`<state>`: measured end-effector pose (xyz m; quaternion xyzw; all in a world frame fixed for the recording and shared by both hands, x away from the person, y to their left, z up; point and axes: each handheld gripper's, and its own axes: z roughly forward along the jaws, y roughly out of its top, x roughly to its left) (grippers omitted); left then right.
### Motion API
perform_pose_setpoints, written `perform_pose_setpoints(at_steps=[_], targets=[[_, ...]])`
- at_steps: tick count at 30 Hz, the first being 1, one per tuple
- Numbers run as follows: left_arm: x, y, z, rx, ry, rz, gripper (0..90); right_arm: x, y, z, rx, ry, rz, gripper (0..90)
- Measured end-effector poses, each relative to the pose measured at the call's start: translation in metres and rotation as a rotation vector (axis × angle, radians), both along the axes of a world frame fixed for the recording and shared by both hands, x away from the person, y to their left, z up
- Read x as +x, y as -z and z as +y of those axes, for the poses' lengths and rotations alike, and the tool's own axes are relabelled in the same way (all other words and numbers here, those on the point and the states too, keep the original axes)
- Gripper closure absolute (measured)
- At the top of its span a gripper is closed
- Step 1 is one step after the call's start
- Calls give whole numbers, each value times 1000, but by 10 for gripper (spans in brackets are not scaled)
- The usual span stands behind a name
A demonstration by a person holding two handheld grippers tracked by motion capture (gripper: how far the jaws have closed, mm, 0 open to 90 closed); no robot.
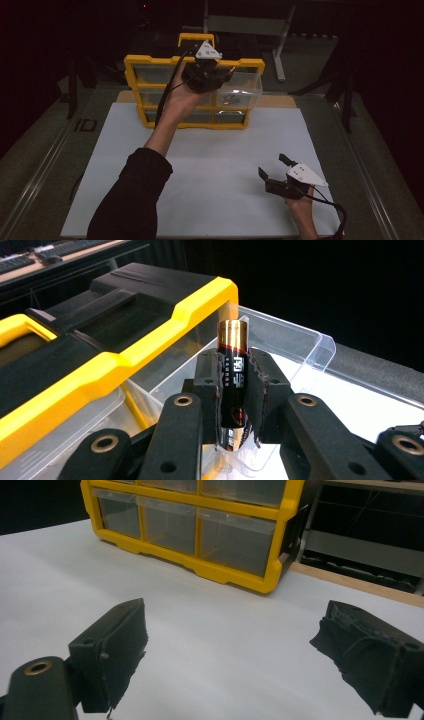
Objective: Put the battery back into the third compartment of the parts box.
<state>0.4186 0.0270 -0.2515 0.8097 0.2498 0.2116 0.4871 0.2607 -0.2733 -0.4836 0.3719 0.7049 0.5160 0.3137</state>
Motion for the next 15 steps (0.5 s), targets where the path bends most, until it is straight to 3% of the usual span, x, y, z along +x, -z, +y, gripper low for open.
perform_pose_setpoints(at_steps=[4,6,12,15], targets=[[2,3,0,-7,-17,6,739,0,0,1,-2,-3,-2,115],[3,3,2,-30,-16,26,622,0,0,0,0,0,-1,115],[3,4,11,-53,-41,44,389,0,0,0,0,-2,-1,115],[3,6,14,-37,-53,55,292,0,0,0,0,-2,-1,115]])
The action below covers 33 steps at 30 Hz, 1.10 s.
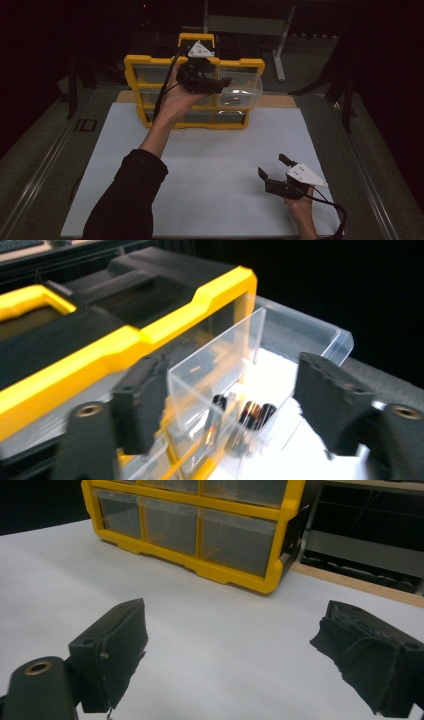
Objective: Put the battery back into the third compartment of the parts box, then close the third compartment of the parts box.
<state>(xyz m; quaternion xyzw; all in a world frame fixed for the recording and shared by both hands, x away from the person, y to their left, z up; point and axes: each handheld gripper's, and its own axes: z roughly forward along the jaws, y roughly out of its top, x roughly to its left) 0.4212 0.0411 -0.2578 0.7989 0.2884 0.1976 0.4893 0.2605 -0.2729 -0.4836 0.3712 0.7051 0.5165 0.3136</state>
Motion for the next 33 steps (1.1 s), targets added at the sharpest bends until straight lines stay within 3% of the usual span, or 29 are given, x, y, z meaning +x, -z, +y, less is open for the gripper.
perform_pose_setpoints(at_steps=[7,12,23,33], targets=[[0,2,7,25,6,45,137,0,0,1,-1,0,0,115],[-3,0,10,28,50,65,65,0,1,1,-3,-2,3,115],[-7,9,22,52,92,93,61,0,0,0,-2,-1,0,115],[-8,20,40,32,90,110,109,0,1,1,-2,-1,4,115]])
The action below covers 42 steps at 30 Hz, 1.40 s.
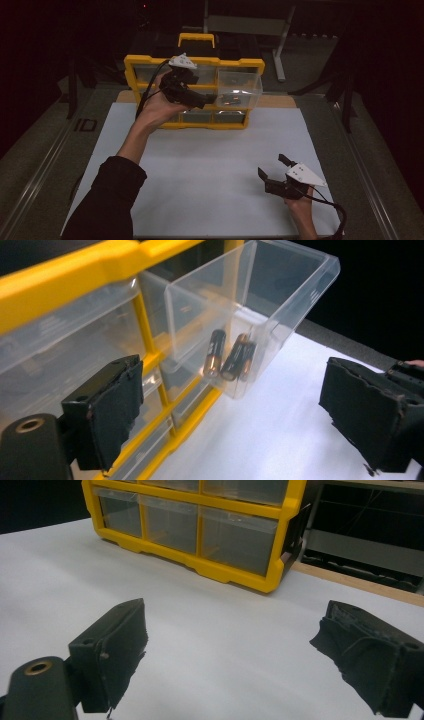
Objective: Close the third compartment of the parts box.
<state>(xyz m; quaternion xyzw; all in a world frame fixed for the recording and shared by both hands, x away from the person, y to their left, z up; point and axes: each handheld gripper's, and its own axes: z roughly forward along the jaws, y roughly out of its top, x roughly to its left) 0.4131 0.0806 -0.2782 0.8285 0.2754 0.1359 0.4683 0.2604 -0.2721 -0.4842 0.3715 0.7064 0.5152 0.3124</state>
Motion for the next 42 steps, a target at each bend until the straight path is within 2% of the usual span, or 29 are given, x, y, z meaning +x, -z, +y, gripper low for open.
perform_pose_setpoints(at_steps=[7,12,20,25,35,36,40,42], targets=[[-3,10,5,-17,16,6,161,0,0,0,-1,-1,-2,115],[-5,19,5,-23,30,12,230,-1,0,-1,-2,-2,-2,115],[-7,29,4,-32,63,6,395,0,0,-1,-1,0,-3,115],[-9,33,3,-21,72,2,493,-1,-1,-1,-1,0,-2,115],[-11,36,-3,-12,82,-25,762,-1,-1,0,-1,1,-1,115],[-11,36,-5,-10,85,-32,762,0,0,0,-1,1,-1,115],[-12,36,-9,-11,70,-54,882,-1,-1,-1,-1,1,-2,115],[-12,36,-10,-28,59,-56,895,-1,-1,-1,0,2,-2,116]])
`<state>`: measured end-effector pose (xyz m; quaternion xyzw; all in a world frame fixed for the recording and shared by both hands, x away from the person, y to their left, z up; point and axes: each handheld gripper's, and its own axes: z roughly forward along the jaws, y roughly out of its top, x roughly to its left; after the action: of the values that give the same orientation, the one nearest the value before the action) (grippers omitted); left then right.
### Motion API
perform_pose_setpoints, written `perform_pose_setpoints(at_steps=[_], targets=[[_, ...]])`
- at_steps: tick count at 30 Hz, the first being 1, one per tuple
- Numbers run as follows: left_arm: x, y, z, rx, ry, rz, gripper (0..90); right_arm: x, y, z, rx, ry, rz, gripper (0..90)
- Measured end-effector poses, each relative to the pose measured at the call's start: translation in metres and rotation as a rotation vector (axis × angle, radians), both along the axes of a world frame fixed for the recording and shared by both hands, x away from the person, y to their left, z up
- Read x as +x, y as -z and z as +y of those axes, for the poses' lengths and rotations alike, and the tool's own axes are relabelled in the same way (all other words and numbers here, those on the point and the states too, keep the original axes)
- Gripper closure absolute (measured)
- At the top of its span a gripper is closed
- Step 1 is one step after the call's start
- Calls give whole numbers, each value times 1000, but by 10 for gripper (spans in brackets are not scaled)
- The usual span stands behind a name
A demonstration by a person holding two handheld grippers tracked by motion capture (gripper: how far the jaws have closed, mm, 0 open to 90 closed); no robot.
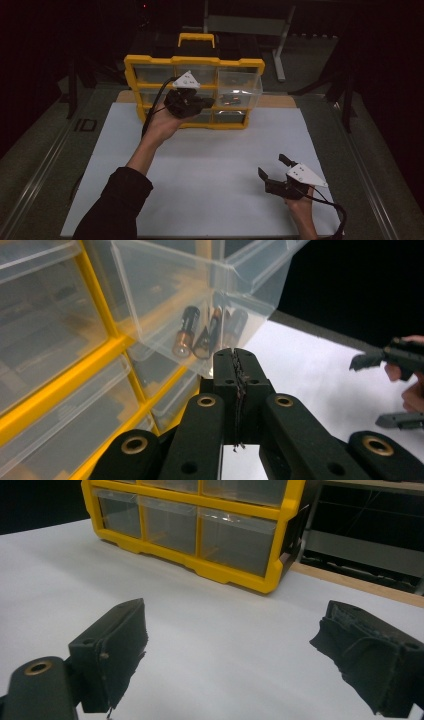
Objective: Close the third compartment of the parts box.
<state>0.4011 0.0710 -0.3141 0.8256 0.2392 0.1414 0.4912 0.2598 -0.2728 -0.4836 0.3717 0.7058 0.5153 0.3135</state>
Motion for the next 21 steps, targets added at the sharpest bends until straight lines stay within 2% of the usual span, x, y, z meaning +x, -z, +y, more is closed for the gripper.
perform_pose_setpoints(at_steps=[4,17,21], targets=[[0,-1,-2,-13,4,-5,897,0,0,0,-1,0,-1,115],[4,-5,-13,-6,-3,-18,897,0,0,-1,-1,0,-1,115],[6,-7,-16,-20,-7,-21,897,1,0,-1,2,4,1,115]])
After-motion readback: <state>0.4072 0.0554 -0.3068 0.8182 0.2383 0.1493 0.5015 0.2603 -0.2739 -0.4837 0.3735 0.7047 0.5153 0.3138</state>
